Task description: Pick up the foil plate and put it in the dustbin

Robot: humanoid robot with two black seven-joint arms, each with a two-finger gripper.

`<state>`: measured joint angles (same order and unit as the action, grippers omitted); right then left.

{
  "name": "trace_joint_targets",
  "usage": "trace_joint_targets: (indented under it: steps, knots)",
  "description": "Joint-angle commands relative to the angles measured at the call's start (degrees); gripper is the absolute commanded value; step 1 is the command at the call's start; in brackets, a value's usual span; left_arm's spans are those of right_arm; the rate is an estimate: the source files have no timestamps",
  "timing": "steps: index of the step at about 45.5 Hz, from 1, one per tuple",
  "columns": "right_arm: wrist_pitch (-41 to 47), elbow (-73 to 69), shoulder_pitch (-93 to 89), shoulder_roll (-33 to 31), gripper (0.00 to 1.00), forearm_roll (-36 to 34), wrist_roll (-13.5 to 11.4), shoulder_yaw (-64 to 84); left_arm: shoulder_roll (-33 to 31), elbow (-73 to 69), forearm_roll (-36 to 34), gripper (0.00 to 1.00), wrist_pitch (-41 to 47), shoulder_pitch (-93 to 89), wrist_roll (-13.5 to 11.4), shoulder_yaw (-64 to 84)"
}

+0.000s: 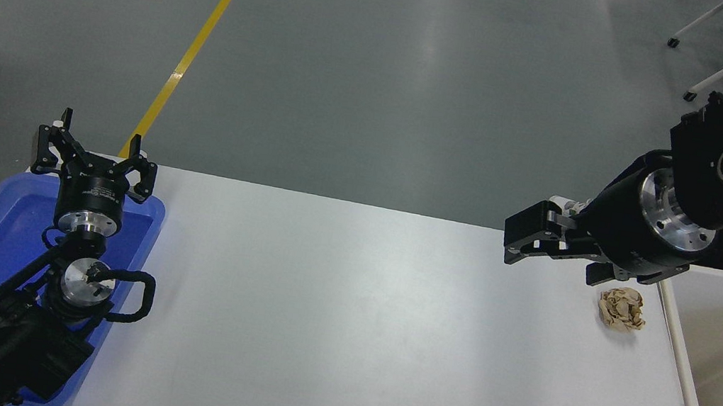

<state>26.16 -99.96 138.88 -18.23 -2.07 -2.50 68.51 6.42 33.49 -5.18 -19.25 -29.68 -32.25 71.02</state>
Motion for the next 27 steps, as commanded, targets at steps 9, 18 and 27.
trace_joint_targets:
  steps: [9, 18, 27]
  knots:
    - [1.88, -0.04, 0.34, -0.22, 1.0, 2.51, -0.04, 0.4, 0.0, -0.01, 0.0, 0.99, 0.0, -0.02, -0.01, 0.0]
    - [4.78, -0.04, 1.74, -1.28, 1.0, 2.86, -0.04, 0.57, 0.0, -0.01, 0.0, 0.99, 0.0, -0.02, -0.01, 0.0]
    - [4.78, -0.04, 1.74, -1.1, 1.0, 2.86, -0.04, 0.57, 0.0, -0.01, 0.0, 0.99, 0.0, -0.02, -0.01, 0.0]
